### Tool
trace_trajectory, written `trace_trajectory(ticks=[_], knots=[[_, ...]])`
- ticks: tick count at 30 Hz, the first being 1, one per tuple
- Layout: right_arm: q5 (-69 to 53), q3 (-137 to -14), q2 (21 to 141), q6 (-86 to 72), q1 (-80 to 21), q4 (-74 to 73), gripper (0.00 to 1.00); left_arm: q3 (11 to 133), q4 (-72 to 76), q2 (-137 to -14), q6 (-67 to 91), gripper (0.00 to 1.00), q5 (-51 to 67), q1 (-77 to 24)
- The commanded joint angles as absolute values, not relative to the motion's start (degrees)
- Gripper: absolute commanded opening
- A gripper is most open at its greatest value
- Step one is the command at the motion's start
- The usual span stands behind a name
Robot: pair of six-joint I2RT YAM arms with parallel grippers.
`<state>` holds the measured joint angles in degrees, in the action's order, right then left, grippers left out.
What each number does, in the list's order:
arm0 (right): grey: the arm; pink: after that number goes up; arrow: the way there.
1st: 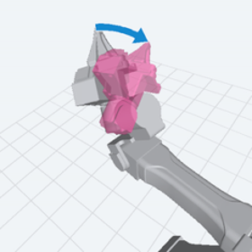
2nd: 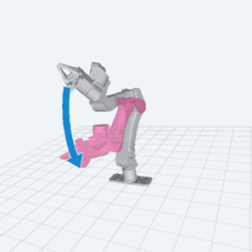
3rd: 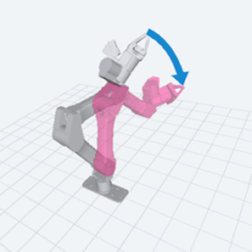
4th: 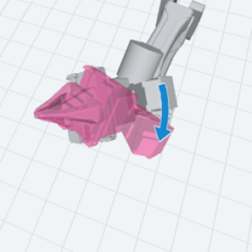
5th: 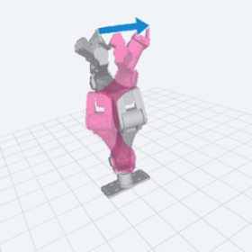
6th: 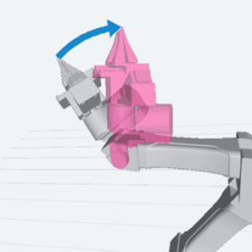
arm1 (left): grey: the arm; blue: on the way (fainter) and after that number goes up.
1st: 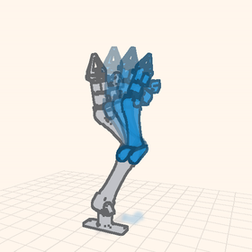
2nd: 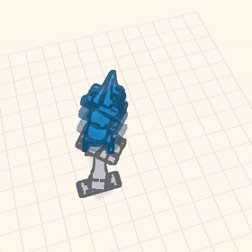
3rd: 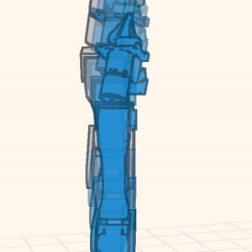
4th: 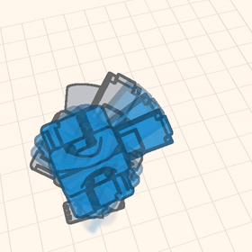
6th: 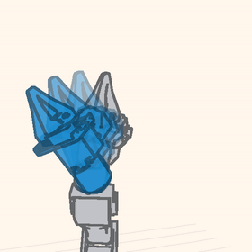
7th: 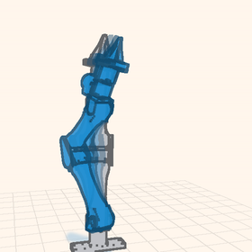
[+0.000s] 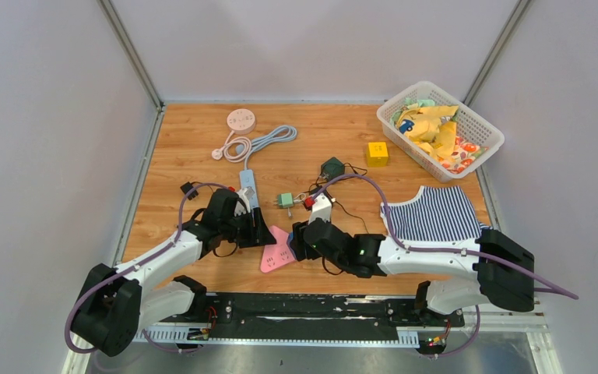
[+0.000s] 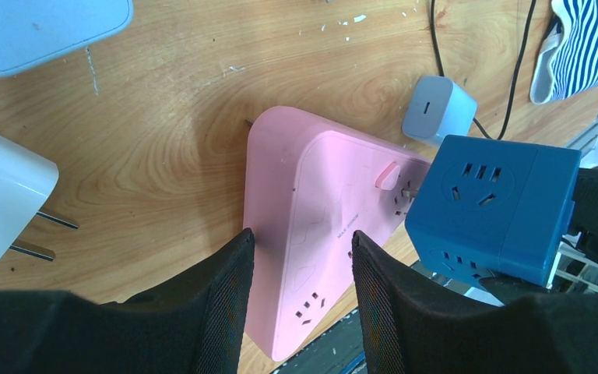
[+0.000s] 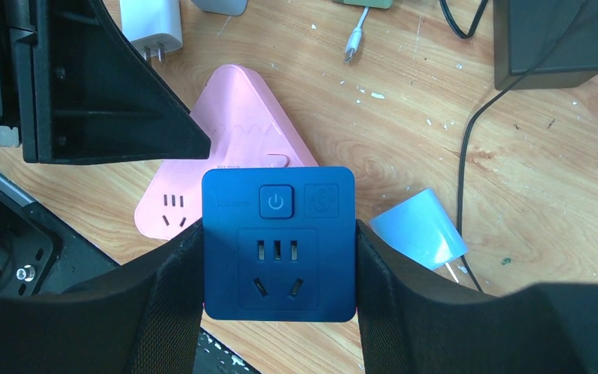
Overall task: Insert the plug
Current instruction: Insert the plug into the socket.
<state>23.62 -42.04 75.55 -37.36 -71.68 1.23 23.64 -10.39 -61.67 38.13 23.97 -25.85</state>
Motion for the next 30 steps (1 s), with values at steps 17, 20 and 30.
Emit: trace_trajectory(ticks=[17, 20, 30], knots=[[28.39, -44.07, 73.60, -37.61, -74.15, 0.66, 0.00, 22.91, -9.58, -62.28, 38.23, 0.50, 24.75, -25.75], [28.56, -43.88, 74.27, -37.98, -74.50, 0.76, 0.00, 22.85, -9.69, -62.16, 38.23, 0.50, 24.70, -25.75], [31.01, -42.35, 75.37, -38.05, -74.97, 1.04, 0.00, 22.86, -9.67, -62.16, 38.32, 0.50, 24.78, -25.75]])
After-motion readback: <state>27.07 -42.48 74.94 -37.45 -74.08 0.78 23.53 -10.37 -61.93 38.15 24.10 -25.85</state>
